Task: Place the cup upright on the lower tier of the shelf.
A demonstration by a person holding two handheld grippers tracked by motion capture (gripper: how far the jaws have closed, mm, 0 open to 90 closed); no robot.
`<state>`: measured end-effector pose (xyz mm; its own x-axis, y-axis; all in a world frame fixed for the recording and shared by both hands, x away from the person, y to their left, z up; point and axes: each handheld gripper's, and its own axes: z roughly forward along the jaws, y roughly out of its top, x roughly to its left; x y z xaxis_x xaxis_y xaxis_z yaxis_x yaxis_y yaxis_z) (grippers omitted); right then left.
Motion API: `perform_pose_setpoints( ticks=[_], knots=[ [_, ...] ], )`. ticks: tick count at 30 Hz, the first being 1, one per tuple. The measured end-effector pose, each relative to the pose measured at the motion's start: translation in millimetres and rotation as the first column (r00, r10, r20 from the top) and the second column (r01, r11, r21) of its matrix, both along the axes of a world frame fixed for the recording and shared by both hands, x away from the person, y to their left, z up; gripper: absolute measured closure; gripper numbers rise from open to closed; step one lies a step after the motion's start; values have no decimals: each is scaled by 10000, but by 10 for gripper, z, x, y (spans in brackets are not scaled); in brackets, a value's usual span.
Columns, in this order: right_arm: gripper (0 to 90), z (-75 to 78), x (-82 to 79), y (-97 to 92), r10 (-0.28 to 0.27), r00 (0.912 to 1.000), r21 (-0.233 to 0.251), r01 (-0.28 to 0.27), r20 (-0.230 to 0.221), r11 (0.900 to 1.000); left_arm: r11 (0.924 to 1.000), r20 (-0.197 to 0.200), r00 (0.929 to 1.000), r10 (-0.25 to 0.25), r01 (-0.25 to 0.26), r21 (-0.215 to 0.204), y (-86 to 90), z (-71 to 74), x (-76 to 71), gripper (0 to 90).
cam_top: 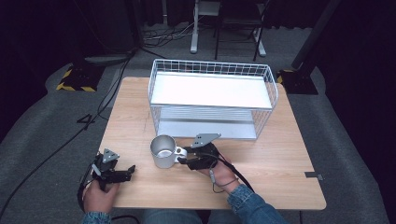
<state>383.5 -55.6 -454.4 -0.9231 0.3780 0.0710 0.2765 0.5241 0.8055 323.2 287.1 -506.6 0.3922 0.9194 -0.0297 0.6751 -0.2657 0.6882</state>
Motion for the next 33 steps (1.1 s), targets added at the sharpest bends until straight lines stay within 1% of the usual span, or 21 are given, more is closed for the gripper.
perform_pose_setpoints(
  ticks=[2, 4, 11, 12, 15, 20, 22, 24, 26, 31, 32, 33],
  knots=[
    [519, -5, -11, 8, -16, 10000, -57, 17, 51, 10000, 10000, -3, 10000, 1, -1, -5, 0, 0, 0, 91],
    [550, 2, -26, 5, 25, 9999, 24, -25, -131, 10000, 10000, -1, 10000, 1, -1, -4, 0, 0, 0, 91],
    [606, -4, -43, 33, 174, 9998, -70, -174, -22, 9998, 10000, -5, 10000, 2, -2, -9, 0, 0, 1, 91],
    [631, -11, -45, 51, 144, 9999, -105, -144, 74, 9998, 10000, -5, 10000, -4, 4, -7, 0, 0, 1, 91],
    [652, -19, -49, 74, 103, 9998, -181, -100, 148, 9998, 10000, -17, 10000, -20, 20, -12, 1, 1, 2, 91],
    [652, -40, -44, 145, 85, 9997, -270, -79, 208, 9996, 10000, -18, 10000, -21, 21, -13, 1, 1, 2, 91],
    [695, -44, -51, 166, 101, 9995, -327, -92, 294, 9994, 10000, -17, 10000, -19, 19, -12, 1, 1, 2, 91],
    [707, -42, -63, 182, 155, 9989, -368, -139, 436, 9992, 10000, -16, 10000, -19, 19, -12, 1, 1, 2, 90],
    [708, -40, -77, 192, 193, 9987, -407, -174, 478, 9990, 10000, -6, 10000, -13, 13, -10, 1, 0, 2, 90],
    [712, -44, -89, 190, 166, 9987, -340, -150, 481, 9993, 10000, -22, 10000, -10, 10, 3, 1, 2, 1, 90],
    [712, -44, -94, 189, 169, 9985, -308, -153, 521, 9994, 10000, -18, 10000, -20, 20, -16, 1, 1, 2, 90],
    [714, -36, -109, 183, 133, 9978, -222, -119, 652, 9997, 10000, -5, 10000, -4, 4, -6, 1, 0, 1, 90]
  ],
)
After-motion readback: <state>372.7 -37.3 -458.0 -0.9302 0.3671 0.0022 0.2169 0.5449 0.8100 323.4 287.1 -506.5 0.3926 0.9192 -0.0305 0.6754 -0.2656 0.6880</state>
